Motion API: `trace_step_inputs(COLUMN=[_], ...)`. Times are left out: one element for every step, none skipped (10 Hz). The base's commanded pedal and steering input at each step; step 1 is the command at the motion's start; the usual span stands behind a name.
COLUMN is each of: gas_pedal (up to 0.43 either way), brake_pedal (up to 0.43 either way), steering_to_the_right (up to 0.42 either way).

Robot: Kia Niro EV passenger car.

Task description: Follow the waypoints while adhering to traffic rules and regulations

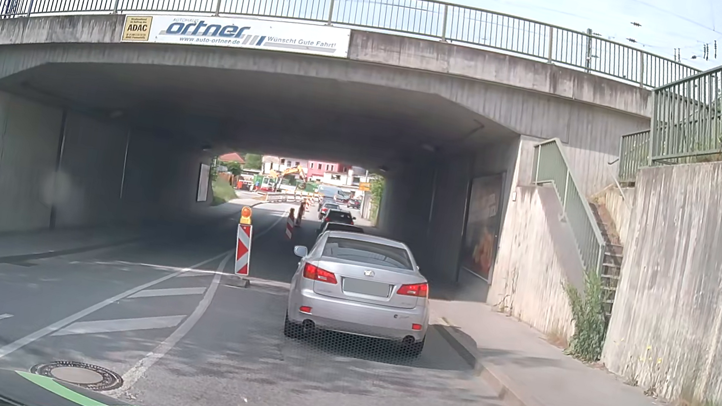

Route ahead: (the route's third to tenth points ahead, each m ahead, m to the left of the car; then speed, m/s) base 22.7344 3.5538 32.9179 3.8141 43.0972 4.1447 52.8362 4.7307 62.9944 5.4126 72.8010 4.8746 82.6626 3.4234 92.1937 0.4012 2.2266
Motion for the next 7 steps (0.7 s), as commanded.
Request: trace_step_inputs(gas_pedal=[0.039, 0.039, 0.047, 0.047, 0.047, 0.047, 0.059], brake_pedal=[0.0, 0.0, 0.0, 0.0, 0.0, 0.0, 0.0], steering_to_the_right=[-0.005, -0.008, -0.012, -0.014, -0.016, -0.018, -0.018])
